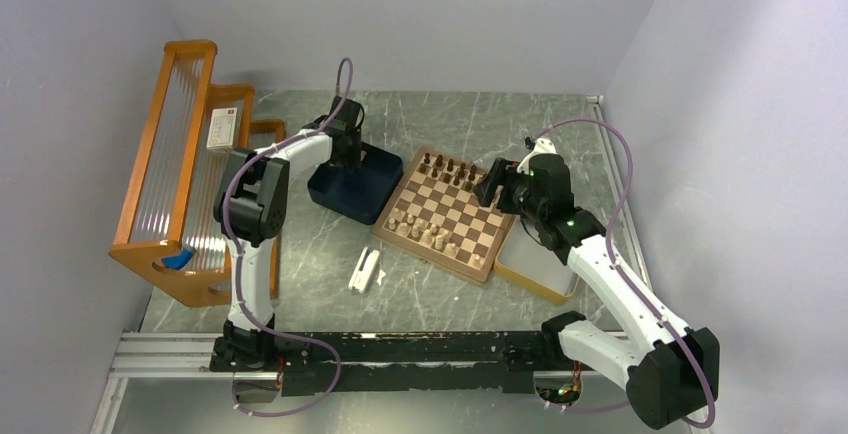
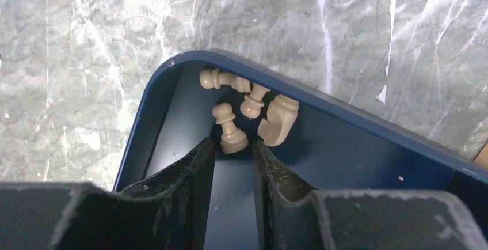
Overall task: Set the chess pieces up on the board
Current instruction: Pick up the chess piece from the storage box.
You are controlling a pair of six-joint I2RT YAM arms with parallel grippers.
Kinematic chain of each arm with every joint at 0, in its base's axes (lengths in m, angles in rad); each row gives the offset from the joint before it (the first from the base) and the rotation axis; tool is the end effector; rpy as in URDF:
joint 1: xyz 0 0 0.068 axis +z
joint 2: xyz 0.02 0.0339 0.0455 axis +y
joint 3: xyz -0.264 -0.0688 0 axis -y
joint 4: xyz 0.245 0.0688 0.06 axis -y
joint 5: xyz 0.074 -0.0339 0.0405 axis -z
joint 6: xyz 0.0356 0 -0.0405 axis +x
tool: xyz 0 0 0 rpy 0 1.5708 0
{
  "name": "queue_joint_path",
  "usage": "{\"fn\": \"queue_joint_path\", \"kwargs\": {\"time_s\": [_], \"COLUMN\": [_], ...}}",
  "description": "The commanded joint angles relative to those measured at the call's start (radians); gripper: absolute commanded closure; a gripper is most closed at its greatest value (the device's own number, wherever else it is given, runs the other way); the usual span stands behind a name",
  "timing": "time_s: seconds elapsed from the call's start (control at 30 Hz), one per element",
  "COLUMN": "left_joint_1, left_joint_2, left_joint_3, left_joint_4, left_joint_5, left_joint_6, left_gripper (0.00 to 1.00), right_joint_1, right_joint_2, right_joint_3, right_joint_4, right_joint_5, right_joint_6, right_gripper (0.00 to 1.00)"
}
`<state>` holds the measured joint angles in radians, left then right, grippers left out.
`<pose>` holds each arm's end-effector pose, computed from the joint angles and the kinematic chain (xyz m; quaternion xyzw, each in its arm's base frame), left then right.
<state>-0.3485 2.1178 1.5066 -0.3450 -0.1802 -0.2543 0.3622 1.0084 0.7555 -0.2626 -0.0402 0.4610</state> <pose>0.4301 -0.1495 0.1585 0.0175 0.9495 -0.0075 0.3131 0.2116 0.0817 0.2796 0.0325 0.8633 0.2173 0.4544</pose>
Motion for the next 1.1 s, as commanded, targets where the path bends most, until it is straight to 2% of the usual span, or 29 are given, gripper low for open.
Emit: {"fn": "queue_joint_path", "kwargs": {"time_s": [0.0,0.37,0.5,0.83,1.07], "left_joint_1": [0.008,0.008,0.008,0.008,0.008], "left_joint_2": [0.032,0.051,0.046,-0.044,-0.130], "left_joint_3": [0.045,0.061,0.069,0.018,-0.031], "left_joint_4": [0.029,0.019,0.001,-0.035,-0.068], "left_joint_5": [-0.003,-0.013,-0.008,0.034,0.093], "left_joint_6": [0.006,0.013,0.018,0.023,0.057], "left_gripper": [0.64,0.67,0.75,0.84,0.85], "right_joint_1": [0.006,0.005,0.005,0.005,0.005], "right_joint_2": [-0.025,-0.015,-0.017,-0.033,-0.033], "right_joint_3": [0.022,0.020,0.014,0.002,0.009], "right_joint_4": [-0.008,-0.006,-0.005,0.001,0.010], "right_joint_5": [0.010,0.009,0.008,-0.034,-0.073], "right_joint_6": [-0.018,-0.024,-0.019,0.001,0.027], "right_gripper": [0.26,0.26,0.26,0.26,0.26]}}
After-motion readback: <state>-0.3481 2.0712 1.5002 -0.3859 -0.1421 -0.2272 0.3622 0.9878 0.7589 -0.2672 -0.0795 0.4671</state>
